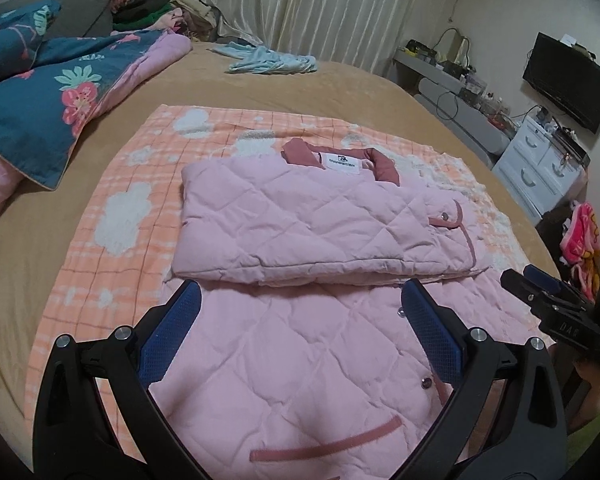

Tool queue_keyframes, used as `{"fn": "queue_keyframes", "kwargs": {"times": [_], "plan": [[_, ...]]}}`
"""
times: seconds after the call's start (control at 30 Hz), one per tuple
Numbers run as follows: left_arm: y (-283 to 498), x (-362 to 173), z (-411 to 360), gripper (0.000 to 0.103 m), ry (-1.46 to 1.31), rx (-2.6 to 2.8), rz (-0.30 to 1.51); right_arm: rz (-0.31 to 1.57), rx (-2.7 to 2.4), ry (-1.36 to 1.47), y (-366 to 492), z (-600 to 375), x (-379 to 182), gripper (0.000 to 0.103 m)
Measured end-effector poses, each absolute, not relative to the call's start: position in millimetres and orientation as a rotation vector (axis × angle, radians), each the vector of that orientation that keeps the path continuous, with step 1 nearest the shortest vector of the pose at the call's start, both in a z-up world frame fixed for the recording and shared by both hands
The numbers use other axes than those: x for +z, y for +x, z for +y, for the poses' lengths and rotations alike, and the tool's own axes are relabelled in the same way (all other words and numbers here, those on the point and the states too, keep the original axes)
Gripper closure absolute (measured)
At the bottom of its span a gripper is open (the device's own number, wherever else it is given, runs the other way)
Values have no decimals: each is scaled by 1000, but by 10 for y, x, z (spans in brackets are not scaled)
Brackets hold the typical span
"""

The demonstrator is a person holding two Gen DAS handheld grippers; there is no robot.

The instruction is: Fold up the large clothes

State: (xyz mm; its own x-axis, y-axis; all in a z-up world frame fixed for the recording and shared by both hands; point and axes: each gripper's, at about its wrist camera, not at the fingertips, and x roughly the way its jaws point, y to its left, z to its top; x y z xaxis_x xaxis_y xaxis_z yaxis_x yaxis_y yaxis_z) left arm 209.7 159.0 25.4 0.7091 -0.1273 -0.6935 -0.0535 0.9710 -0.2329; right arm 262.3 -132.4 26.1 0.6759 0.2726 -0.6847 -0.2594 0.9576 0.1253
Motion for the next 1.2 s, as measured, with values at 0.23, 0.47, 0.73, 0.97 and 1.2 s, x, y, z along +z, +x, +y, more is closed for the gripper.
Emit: {"fn": "queue_keyframes", "kwargs": {"times": [0.23,0.47,0.73,0.97,1.2], "plan": [[1940,397,1522,9,-231,-39,761,732,312,12,2478,-1362,434,4],[1765,521,1438,9,-230,-47,741,694,326,13,2305,-1393,622,4],[1595,639,1384,9,-222,-48,720,666,316,23,2125,-1497,765,4],[1445,740,1358,9,-221,-41,698,644,310,20,1960,-1584,866,4],[1331,777,1305,9,-220,-46,690,625,306,17,1807,-1685,926,4]]}}
